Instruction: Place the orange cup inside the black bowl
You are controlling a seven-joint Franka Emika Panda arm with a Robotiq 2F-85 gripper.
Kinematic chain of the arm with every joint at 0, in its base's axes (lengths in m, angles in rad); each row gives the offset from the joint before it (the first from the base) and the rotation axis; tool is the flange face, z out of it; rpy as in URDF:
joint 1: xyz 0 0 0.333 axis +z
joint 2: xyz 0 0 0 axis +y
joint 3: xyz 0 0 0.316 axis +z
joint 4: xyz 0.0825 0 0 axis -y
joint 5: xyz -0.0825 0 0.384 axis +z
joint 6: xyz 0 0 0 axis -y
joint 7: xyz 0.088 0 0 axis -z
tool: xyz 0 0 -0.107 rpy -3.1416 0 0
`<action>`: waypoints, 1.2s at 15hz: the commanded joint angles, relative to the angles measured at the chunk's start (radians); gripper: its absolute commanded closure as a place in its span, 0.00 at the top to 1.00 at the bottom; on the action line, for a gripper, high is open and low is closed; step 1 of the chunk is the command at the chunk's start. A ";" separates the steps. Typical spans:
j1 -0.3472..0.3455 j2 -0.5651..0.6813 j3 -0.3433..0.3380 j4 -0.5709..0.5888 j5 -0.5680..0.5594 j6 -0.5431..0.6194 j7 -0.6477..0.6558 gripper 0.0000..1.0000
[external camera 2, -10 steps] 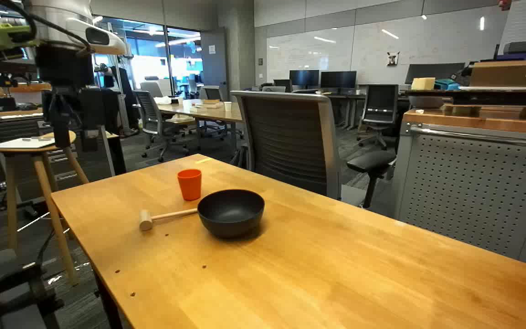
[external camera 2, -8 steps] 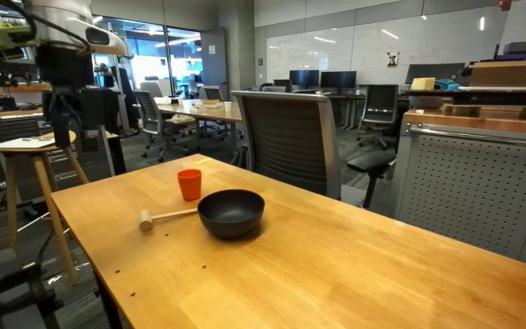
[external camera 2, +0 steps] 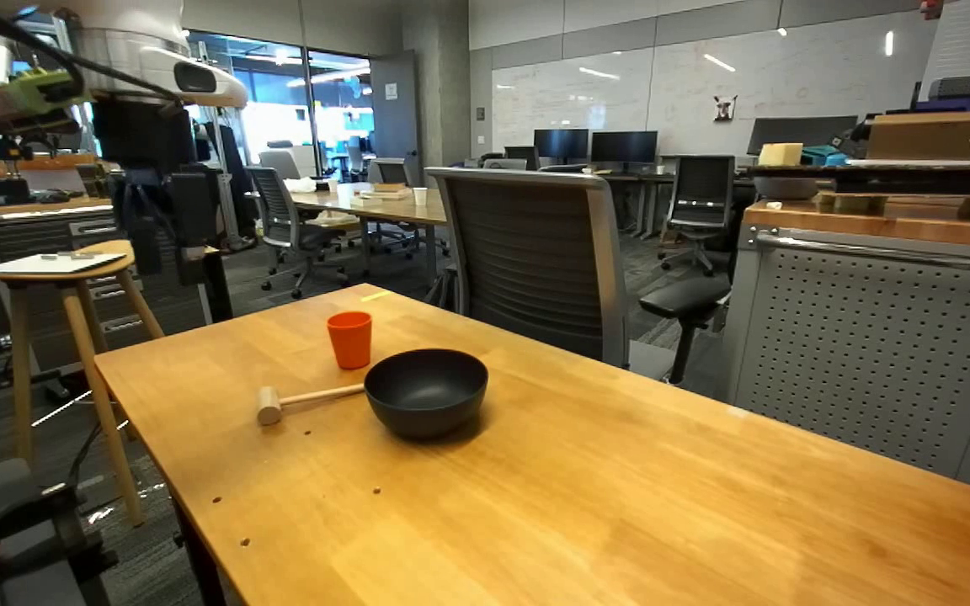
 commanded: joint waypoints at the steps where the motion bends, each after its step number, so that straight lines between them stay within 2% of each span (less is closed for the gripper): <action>1: -0.009 0.229 0.027 0.114 0.022 0.250 0.107 1.00; 4: -0.002 0.404 0.056 0.221 -0.012 0.412 0.157 1.00; 7: 0.015 0.585 0.068 0.361 -0.040 0.473 0.175 1.00; 12: 0.068 0.830 0.024 0.609 -0.126 0.427 0.195 1.00; 15: 0.095 0.923 -0.018 0.721 -0.149 0.383 0.193 1.00; 18: 0.098 0.991 -0.037 0.807 -0.127 0.319 0.171 1.00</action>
